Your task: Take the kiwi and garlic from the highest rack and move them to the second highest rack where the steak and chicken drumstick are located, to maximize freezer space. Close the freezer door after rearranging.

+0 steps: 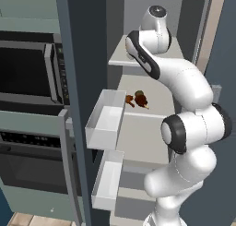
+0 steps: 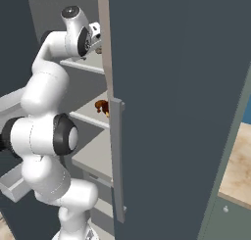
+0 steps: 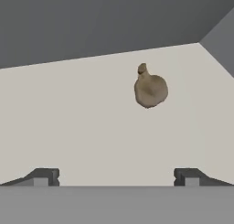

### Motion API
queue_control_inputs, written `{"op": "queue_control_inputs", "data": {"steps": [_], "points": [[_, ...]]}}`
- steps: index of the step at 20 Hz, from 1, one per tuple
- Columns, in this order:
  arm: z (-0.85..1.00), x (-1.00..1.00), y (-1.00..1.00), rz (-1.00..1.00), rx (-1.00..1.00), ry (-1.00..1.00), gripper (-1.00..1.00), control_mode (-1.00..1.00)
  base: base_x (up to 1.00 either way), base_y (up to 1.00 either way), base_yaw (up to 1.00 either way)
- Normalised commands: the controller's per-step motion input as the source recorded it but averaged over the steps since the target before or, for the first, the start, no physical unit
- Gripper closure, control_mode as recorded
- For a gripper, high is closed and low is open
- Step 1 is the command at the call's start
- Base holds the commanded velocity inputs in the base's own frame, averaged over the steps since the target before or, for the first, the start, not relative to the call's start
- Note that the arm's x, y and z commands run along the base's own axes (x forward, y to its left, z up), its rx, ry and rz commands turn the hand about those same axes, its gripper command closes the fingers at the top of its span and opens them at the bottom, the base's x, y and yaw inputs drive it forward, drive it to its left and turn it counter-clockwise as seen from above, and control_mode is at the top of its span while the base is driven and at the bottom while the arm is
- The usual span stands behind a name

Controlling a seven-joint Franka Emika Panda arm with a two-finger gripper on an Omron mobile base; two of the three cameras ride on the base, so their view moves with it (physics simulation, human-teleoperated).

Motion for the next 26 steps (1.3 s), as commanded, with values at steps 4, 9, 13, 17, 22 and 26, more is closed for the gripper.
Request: {"op": "queue_control_inputs", "data": {"steps": [4,9,13,17,22,26], "points": [[-0.05,0.45,0.00,0.00,0.00,0.00,-1.00,-1.00,0.00,0.00,0.00],[-0.08,0.43,0.00,0.00,0.00,0.00,-1.00,-1.00,0.00,0.00,0.00],[-0.10,0.40,0.03,0.00,0.00,0.00,-1.00,-1.00,0.00,0.00,0.00],[-0.12,0.37,0.04,0.00,0.00,0.01,-1.00,-1.00,0.00,0.00,0.00],[-0.17,0.29,0.05,0.00,0.00,0.01,-1.00,-1.00,0.00,0.00,0.00],[-0.25,0.20,0.02,0.00,0.00,0.05,-1.00,-1.00,0.00,0.00,0.00]]}}
